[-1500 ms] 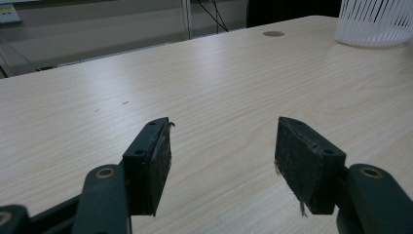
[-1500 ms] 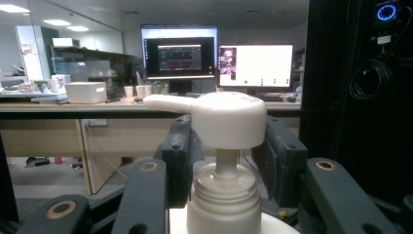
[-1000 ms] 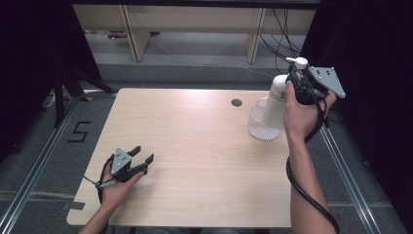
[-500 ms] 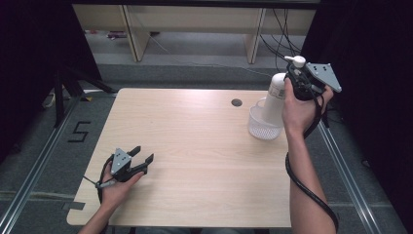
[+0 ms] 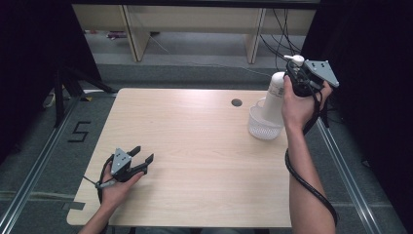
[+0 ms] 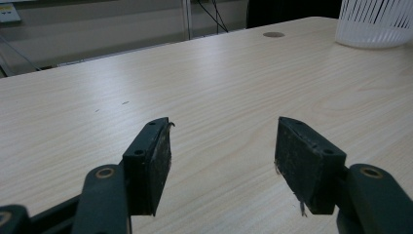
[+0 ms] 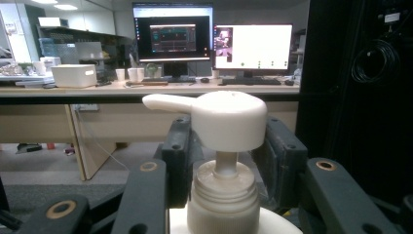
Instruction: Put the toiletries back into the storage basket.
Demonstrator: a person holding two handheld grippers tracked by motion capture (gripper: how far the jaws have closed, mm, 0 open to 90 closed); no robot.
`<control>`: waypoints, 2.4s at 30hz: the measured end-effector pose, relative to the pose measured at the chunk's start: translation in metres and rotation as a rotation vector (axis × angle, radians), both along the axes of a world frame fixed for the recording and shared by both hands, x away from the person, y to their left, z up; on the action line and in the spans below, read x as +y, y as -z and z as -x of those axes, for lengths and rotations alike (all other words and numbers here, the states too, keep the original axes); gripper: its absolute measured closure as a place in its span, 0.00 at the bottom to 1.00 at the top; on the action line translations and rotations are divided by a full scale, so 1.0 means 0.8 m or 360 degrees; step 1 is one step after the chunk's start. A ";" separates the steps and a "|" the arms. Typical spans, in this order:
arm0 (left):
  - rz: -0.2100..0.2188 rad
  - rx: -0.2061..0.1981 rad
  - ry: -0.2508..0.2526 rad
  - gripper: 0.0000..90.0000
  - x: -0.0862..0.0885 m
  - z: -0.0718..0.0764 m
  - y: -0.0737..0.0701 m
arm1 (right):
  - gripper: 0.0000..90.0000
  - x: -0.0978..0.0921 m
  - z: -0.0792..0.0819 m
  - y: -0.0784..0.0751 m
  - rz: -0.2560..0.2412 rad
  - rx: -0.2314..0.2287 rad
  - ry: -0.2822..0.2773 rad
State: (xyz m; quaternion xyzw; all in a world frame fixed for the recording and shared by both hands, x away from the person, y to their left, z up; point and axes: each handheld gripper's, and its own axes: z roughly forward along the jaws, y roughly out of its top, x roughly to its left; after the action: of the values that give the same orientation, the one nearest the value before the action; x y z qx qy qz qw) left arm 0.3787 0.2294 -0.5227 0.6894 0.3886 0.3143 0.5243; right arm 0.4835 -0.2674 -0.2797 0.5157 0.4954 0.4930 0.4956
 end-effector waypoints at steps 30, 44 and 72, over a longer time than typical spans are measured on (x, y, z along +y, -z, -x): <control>0.0008 -0.0012 0.0010 0.42 0.001 -0.001 0.000 | 0.67 0.001 -0.018 0.014 -0.0004 0.0058 -0.0015; 0.0008 -0.0006 0.0009 0.42 0.001 0.000 0.000 | 0.67 0.002 -0.021 0.031 0.0004 0.0119 -0.0029; -0.0002 0.0005 0.0001 0.42 0.002 0.001 -0.001 | 0.67 0.001 -0.024 0.054 0.0018 0.0189 -0.0029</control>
State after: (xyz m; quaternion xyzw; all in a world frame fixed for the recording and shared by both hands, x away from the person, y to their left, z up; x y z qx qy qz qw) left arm 0.3777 0.2309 -0.5222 0.6903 0.3892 0.3133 0.5234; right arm 0.5030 -0.2663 -0.3229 0.5367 0.5313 0.4632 0.4638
